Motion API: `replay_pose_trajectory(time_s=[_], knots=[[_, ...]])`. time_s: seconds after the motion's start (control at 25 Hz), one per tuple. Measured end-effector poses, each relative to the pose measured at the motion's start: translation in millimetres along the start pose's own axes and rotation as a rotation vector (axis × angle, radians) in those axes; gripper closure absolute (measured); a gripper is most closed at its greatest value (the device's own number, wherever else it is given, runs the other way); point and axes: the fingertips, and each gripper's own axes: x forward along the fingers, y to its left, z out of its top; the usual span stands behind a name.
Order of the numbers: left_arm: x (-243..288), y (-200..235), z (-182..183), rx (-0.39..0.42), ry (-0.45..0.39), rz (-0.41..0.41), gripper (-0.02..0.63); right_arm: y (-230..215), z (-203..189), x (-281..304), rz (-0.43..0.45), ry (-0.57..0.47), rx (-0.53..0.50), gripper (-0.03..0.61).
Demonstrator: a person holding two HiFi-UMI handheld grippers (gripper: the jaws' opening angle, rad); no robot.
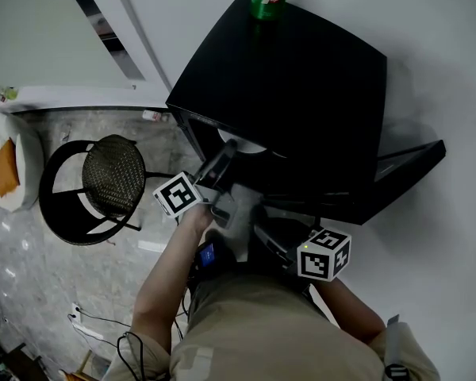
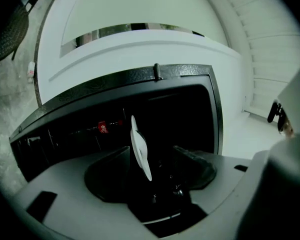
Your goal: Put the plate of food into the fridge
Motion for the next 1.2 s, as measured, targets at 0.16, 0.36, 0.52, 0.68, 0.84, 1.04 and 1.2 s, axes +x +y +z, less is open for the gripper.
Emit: replay_pose_trajectory(time_s=[0.16,0.36,0.52,0.68,0.84,1.04,1.2], knots=[[-5,4,-8,0.092,0.057,0.043,0.365,1,-1,2,0.003,0.005,-0.002,0.555],[-10,9,-11,0.113,0.065,0.06,0.488,0,-1,3,-0.002,0.007,-0.004,0.555],[-6,12,-15,0.112,0.073,0.063,0.555,-2,-2,1,-0.013,0.006,0.008,0.555],[-2,16,-14,0.108,0.067,0.065,0.569,-4,-1,1,-0.017,0.004,0.008,0.555],[3,18,-9,0.101,0.055,0.057,0.569,-6,-1,0,-0.027,0.002,0.015,0.555],[14,20,-4,0.12,0.057,0.053,0.569,-6,0,0,-0.025,0.009,-0.005,0.555],[20,21,-2,0.131,0.05,0.046,0.569,-5,-1,0,-0.031,0.018,-0.026,0.555]])
